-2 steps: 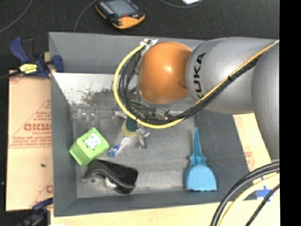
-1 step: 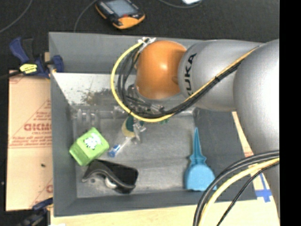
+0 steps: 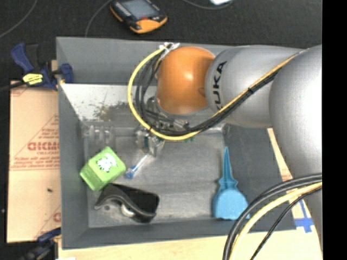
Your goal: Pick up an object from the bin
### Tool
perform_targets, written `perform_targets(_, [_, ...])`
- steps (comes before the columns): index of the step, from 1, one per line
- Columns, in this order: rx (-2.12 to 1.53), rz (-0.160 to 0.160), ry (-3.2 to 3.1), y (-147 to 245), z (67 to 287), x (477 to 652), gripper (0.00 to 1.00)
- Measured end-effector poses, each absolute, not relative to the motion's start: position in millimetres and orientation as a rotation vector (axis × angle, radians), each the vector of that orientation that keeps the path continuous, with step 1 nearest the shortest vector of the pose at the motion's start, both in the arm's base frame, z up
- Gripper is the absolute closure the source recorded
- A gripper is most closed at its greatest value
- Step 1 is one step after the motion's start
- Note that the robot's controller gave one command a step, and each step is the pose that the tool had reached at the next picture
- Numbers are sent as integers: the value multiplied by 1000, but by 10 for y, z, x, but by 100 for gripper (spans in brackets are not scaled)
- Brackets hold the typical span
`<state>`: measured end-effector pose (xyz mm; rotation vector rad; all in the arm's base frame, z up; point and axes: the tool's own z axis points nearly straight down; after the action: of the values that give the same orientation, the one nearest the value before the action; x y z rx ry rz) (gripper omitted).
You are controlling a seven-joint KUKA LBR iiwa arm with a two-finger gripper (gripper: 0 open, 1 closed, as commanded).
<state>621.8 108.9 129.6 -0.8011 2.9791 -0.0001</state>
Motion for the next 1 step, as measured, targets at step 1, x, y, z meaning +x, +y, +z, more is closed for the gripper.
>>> perform_targets(1, [-859,-1,2952,1479,1728,6310,100])
